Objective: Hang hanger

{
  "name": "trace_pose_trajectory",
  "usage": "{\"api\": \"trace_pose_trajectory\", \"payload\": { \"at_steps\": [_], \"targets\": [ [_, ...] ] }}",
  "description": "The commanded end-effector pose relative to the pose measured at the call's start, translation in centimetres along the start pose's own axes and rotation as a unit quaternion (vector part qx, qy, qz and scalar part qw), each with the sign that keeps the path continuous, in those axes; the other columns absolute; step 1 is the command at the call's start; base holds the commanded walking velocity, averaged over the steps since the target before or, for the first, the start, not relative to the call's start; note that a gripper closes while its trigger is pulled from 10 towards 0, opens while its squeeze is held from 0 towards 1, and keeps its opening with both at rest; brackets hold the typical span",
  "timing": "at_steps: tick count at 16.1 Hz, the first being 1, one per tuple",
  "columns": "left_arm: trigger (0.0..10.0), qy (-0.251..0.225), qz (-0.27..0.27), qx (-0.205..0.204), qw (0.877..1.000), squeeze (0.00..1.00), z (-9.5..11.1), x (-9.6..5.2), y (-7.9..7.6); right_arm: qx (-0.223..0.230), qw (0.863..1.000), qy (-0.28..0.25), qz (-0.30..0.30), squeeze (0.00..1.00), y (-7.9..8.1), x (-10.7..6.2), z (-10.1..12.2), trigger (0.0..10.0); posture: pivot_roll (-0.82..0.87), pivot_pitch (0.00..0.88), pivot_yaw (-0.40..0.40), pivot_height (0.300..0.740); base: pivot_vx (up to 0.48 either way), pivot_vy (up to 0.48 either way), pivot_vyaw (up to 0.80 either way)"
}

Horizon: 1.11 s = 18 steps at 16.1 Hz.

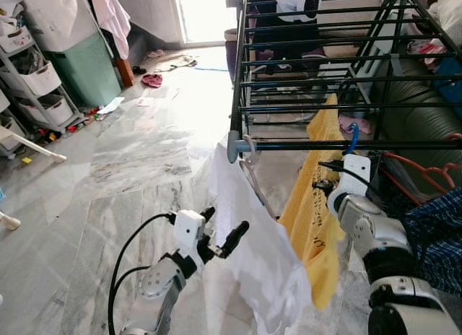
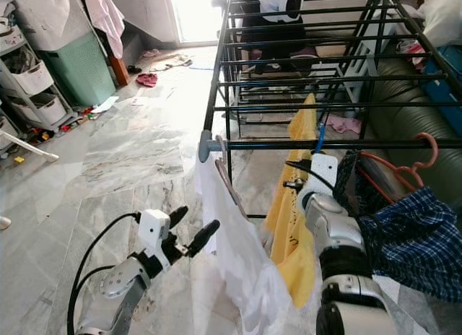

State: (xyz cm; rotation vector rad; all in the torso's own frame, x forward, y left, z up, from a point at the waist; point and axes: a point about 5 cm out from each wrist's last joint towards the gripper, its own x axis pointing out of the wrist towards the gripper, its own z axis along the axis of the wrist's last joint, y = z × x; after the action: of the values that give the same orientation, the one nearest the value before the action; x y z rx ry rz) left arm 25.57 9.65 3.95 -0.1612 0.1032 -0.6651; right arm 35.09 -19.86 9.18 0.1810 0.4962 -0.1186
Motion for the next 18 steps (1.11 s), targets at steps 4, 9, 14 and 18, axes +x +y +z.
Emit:
{"api": "trace_pose_trajectory", "payload": {
  "at_steps": [4,9,14,18],
  "targets": [
    [10.0,0.010,0.008,0.010,1.000,0.00,-0.2,-0.6,0.4,0.017,1.000,0.012,0.019,0.00,0.8,0.2,-0.2,10.0,-0.19,0.000,0.071,0.740,0.000,0.000,0.00],
    [10.0,0.015,0.003,0.016,1.000,0.00,-0.2,-0.6,0.4,0.020,0.999,0.031,0.025,0.00,0.7,0.3,-1.6,10.0,-0.19,0.000,0.080,0.740,0.000,0.000,0.00],
    [10.0,0.017,0.000,0.018,1.000,0.00,-0.1,-0.5,0.3,0.013,0.998,0.046,0.038,0.00,1.3,0.1,-2.8,10.0,-0.19,0.000,0.083,0.740,0.000,0.000,0.00],
    [10.0,0.019,0.001,0.019,1.000,0.00,-0.2,-0.4,0.3,-0.004,0.997,0.053,0.054,0.00,2.1,0.1,-3.4,10.0,-0.19,0.000,0.079,0.740,0.000,0.000,0.00]
  ]
}}
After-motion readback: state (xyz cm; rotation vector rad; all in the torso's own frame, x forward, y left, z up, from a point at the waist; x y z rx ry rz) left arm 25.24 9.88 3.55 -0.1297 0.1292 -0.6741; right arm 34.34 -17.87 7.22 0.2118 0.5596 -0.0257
